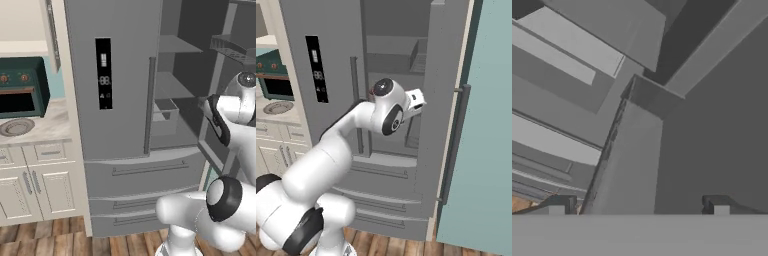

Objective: Move the hot dog bun to the plate on the dining table and place the condiment next to that plate. Then navigate to the fridge and take the sausage and place it on the plate as well.

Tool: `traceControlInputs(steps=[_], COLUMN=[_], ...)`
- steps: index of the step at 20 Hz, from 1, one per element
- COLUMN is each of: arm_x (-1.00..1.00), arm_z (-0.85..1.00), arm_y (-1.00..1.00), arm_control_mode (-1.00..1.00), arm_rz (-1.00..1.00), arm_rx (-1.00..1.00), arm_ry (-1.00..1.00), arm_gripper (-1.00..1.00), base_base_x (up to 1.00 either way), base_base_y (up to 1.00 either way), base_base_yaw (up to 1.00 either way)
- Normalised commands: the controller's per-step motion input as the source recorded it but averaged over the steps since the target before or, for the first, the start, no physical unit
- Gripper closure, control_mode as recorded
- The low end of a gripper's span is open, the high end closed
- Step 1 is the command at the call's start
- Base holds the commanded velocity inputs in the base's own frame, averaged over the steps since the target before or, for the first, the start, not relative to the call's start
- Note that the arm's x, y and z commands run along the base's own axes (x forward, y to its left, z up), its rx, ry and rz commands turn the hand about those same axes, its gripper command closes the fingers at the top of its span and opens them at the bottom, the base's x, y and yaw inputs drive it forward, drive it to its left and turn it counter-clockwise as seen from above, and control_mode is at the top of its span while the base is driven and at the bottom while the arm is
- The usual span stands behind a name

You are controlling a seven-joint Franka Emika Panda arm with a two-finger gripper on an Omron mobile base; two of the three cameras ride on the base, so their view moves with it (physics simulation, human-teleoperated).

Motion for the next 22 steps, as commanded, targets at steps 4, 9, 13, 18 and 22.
traceControlInputs(steps=[4, 9, 13, 18, 22], arm_x=[-0.24, 0.0, 0.1, 0.23, 0.18], arm_z=[0.0, 0.0, 0.03, 0.1, 0.15], arm_y=[0.89, 1.0, 1.0, 1.0, 1.0], arm_control_mode=[-1.0, -1.0, -1.0, -1.0, -1.0], arm_rz=[0.0, 0.0, 0.0, -0.01, -0.01], arm_rx=[0.0, 0.05, 0.13, 0.13, 0.15], arm_ry=[-0.09, 0.01, 0.04, 0.03, 0.02], arm_gripper=[-1.0, -1.0, -1.0, -1.0, -1.0], base_base_x=[0.0, 0.0, 0.0, 0.0, 0.0], base_base_y=[0.0, 0.0, 0.0, 0.0, 0.0], base_base_yaw=[0.0, 0.0, 0.0, 0.0, 0.0])
